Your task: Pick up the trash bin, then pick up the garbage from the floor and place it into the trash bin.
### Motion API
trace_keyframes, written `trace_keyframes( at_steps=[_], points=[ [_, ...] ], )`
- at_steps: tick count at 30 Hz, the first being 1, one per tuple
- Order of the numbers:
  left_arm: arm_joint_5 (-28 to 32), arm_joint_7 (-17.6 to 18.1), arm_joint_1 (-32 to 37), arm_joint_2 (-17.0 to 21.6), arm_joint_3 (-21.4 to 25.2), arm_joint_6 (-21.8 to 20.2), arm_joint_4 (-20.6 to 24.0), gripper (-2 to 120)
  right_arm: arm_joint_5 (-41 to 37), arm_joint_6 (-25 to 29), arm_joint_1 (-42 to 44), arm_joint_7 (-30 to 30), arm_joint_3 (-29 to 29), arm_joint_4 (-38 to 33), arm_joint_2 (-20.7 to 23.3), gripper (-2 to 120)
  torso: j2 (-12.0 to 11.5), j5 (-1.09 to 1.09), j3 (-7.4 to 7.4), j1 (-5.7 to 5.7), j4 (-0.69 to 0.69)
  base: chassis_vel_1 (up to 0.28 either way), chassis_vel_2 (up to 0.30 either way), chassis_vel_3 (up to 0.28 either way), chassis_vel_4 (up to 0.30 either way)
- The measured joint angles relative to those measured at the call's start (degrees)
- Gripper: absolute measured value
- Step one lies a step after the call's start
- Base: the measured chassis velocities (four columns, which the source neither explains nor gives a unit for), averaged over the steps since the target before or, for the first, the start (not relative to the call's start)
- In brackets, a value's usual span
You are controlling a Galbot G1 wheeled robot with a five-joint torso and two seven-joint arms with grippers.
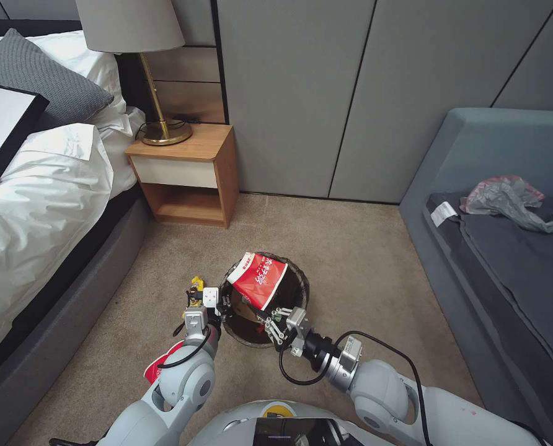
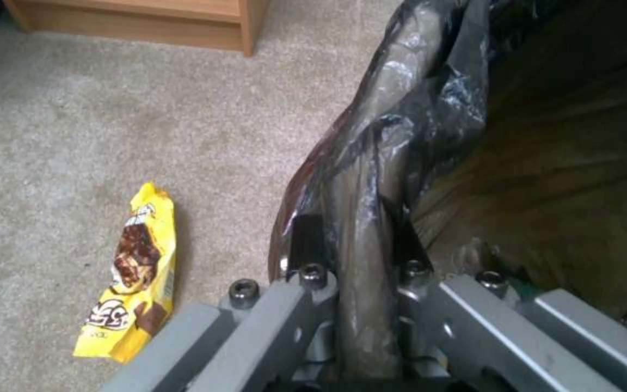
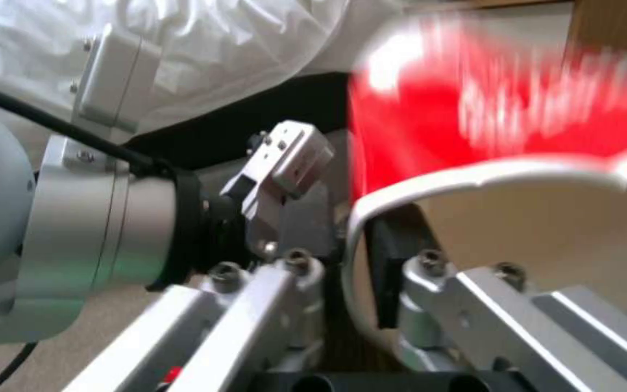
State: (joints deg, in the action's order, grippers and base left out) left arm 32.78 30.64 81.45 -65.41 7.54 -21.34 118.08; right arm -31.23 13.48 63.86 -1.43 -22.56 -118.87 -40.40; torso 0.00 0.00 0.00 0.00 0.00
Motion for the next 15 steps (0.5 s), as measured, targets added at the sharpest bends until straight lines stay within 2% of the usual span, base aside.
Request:
trace_keyframes(
  at_steps=[1,2,5,6,8,9,11,13,15],
  points=[
    [0.02,0.02,-0.04,0.0,0.0,0.0,0.0,0,0.06,-0.07,0.05,-0.24,-0.11,0.0,0.06,18,0.0,0.0,0.0,0.0,0.0,0.0,0.0,0.0,0.0],
    [0.02,0.02,-0.04,0.0,0.0,0.0,0.0,0,0.06,-0.07,0.05,-0.24,-0.11,0.0,0.06,18,0.0,0.0,0.0,0.0,0.0,0.0,0.0,0.0,0.0],
    [0.07,0.03,-0.11,0.03,0.02,0.02,0.01,0,0.09,-0.3,0.09,-0.91,-0.18,0.03,0.05,32,0.0,0.0,0.0,0.0,0.0,0.0,0.0,0.0,0.0],
    [0.07,0.03,-0.11,0.03,0.02,0.02,0.01,0,0.09,-0.3,0.09,-0.91,-0.18,0.03,0.05,32,0.0,0.0,0.0,0.0,0.0,0.0,0.0,0.0,0.0],
    [0.08,0.04,-0.1,0.02,0.04,0.04,0.01,0,0.09,-0.44,0.01,-1.25,-0.18,0.2,-0.13,43,0.0,0.0,0.0,0.0,0.0,0.0,0.0,0.0,0.0],
    [0.08,0.04,-0.1,0.02,0.04,0.04,0.01,0,0.09,-0.44,0.01,-1.25,-0.18,0.2,-0.13,43,0.0,0.0,0.0,0.0,0.0,0.0,0.0,0.0,0.0],
    [0.09,0.05,-0.1,-0.03,0.05,0.06,0.02,0,0.09,-0.51,-0.11,-1.56,-0.15,0.27,-0.17,55,0.0,0.0,0.0,0.0,0.0,0.0,0.0,0.0,0.0],
    [0.1,0.06,-0.11,-0.03,0.06,0.07,0.02,0,0.1,-0.54,-0.1,-1.64,-0.06,0.27,-0.12,58,0.0,0.0,0.0,0.0,0.0,0.0,0.0,0.0,0.0],
    [0.12,0.07,-0.17,-0.04,0.06,0.09,0.02,0,0.17,-0.55,0.03,-1.88,0.4,0.25,0.02,68,0.0,0.0,0.0,0.0,0.0,0.0,0.0,0.0,0.0]
  ],
)
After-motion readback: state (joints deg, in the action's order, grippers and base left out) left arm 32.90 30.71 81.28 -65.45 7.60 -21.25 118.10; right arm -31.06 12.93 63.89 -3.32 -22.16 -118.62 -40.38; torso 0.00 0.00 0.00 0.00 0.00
